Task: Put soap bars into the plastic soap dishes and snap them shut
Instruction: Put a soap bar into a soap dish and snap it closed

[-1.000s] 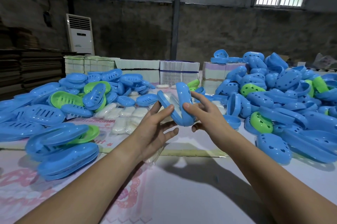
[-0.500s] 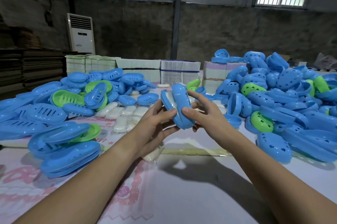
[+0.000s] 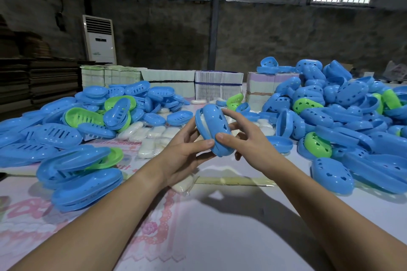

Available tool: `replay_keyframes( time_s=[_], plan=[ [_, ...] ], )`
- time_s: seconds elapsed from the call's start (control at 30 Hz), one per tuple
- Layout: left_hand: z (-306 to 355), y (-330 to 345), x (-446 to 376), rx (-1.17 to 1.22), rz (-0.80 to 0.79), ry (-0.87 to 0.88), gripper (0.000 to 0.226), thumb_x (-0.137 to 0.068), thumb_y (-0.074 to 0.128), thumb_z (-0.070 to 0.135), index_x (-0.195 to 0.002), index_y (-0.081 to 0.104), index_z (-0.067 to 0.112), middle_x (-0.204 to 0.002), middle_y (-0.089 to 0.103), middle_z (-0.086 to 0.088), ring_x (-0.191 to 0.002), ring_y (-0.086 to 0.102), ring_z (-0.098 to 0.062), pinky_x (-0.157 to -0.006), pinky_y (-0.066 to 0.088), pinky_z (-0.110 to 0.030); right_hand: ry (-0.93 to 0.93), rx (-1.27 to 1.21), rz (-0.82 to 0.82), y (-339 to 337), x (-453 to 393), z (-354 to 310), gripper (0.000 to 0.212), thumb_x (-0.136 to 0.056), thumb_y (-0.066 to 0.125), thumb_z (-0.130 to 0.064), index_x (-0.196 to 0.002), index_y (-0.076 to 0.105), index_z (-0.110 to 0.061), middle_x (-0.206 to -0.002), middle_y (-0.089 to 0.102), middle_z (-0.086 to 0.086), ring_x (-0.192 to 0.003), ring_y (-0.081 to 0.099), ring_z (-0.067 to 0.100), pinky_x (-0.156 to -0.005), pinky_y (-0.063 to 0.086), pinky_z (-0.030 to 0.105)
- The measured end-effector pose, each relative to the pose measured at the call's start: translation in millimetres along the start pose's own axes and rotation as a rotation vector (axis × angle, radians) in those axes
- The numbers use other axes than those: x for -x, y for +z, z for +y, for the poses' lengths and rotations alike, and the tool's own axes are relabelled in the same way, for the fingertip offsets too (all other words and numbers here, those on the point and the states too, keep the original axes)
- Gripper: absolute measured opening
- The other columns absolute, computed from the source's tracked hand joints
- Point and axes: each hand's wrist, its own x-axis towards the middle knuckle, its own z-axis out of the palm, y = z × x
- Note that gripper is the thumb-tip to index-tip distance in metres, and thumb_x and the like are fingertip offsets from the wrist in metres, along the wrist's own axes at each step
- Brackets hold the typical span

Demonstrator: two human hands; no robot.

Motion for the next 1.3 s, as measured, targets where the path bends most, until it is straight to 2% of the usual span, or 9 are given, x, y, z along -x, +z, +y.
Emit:
replay_keyframes(
  time_s=[0.23, 0.4, 0.53, 0.67, 0.83, 0.93, 1.0, 1.2, 1.3],
  plan=[
    [2, -3, -1, -0.005, 0.008, -0.005, 0.056, -0.086, 0.066, 0.009, -0.140, 0.054, 0.021, -0.136, 0.064, -0.016, -0.120, 0.066, -0.032, -0.089, 0.058, -0.037, -0.064, -0.011, -0.037, -2, 0, 0, 0.053, -0.087, 0.072, -0.037, -0.128, 0.048, -0.059, -0.092, 0.058, -0.031, -0.064, 0.056, 0.005, -0.059, 0.057, 0.029],
    [1, -6, -3, -0.045, 0.036, 0.000, 0.051, -0.088, 0.069, 0.014, -0.136, 0.058, 0.026, -0.132, 0.067, -0.012, -0.117, 0.068, -0.032, -0.088, 0.058, -0.038, -0.066, -0.022, -0.016, 1, 1, -2, 0.055, -0.089, 0.071, -0.028, -0.134, 0.046, -0.047, -0.087, 0.058, -0.034, -0.059, 0.054, 0.003, -0.059, 0.057, 0.032],
    [2, -6, -3, -0.100, 0.043, 0.013, 0.057, -0.085, 0.075, 0.020, -0.138, 0.055, 0.029, -0.133, 0.067, -0.012, -0.117, 0.068, -0.032, -0.088, 0.058, -0.038, -0.054, -0.029, -0.013, 1, 1, -3, 0.059, -0.087, 0.070, -0.032, -0.139, 0.044, -0.041, -0.085, 0.058, -0.034, -0.060, 0.055, 0.003, -0.059, 0.057, 0.031],
    [0, -7, -4, -0.139, 0.062, 0.048, 0.082, -0.082, 0.079, 0.022, -0.146, 0.038, 0.052, -0.135, 0.063, -0.018, -0.118, 0.067, -0.036, -0.090, 0.058, -0.042, -0.048, -0.049, -0.021, 1, 1, -3, 0.064, -0.080, 0.068, -0.043, -0.139, 0.045, -0.042, -0.085, 0.059, -0.031, -0.063, 0.059, 0.004, -0.058, 0.057, 0.029],
    [-1, -7, -4, -0.188, 0.046, 0.047, 0.075, -0.079, 0.081, 0.026, -0.139, 0.049, 0.058, -0.139, 0.055, -0.027, -0.116, 0.068, -0.036, -0.088, 0.059, -0.042, -0.049, -0.062, -0.052, -1, 2, -2, 0.055, -0.080, 0.069, -0.040, -0.130, 0.048, -0.047, -0.086, 0.060, -0.028, -0.060, 0.058, 0.004, -0.055, 0.055, 0.027],
    [-2, -6, -4, -0.230, 0.066, 0.028, 0.080, -0.072, 0.085, 0.033, -0.138, 0.050, 0.059, -0.139, 0.049, -0.033, -0.113, 0.069, -0.038, -0.087, 0.059, -0.042, 0.004, -0.079, -0.079, -2, 2, -1, 0.054, -0.077, 0.069, -0.043, -0.127, 0.050, -0.049, -0.101, 0.058, -0.004, -0.067, 0.060, 0.011, -0.054, 0.054, 0.027],
    [-2, -4, -4, -0.240, 0.084, 0.031, 0.079, -0.070, 0.086, 0.035, -0.136, 0.051, 0.060, -0.138, 0.047, -0.036, -0.114, 0.068, -0.039, -0.087, 0.059, -0.042, 0.017, -0.074, -0.087, -3, 2, -1, 0.053, -0.077, 0.069, -0.044, -0.126, 0.050, -0.050, -0.105, 0.056, 0.003, -0.070, 0.060, 0.016, -0.055, 0.055, 0.028],
    [1, 1, -4, -0.200, 0.068, 0.006, 0.086, -0.074, 0.085, 0.029, -0.147, 0.043, 0.051, -0.138, 0.052, -0.034, -0.118, 0.067, -0.035, -0.090, 0.059, -0.039, 0.025, -0.016, -0.087, -7, 0, -1, 0.056, -0.076, 0.078, -0.052, -0.123, 0.048, -0.060, -0.101, 0.058, -0.010, -0.065, 0.060, 0.007, -0.061, 0.056, 0.027],
    [-1, 6, -5, -0.231, 0.075, -0.016, 0.078, -0.087, 0.073, 0.030, -0.152, 0.033, 0.049, -0.129, 0.068, -0.017, -0.119, 0.067, -0.031, -0.092, 0.059, -0.039, 0.092, 0.065, -0.090, -9, 0, -3, 0.053, -0.073, 0.066, -0.066, -0.121, 0.042, -0.072, -0.100, 0.063, -0.007, -0.077, 0.065, 0.007, -0.062, 0.052, 0.022]
  ],
)
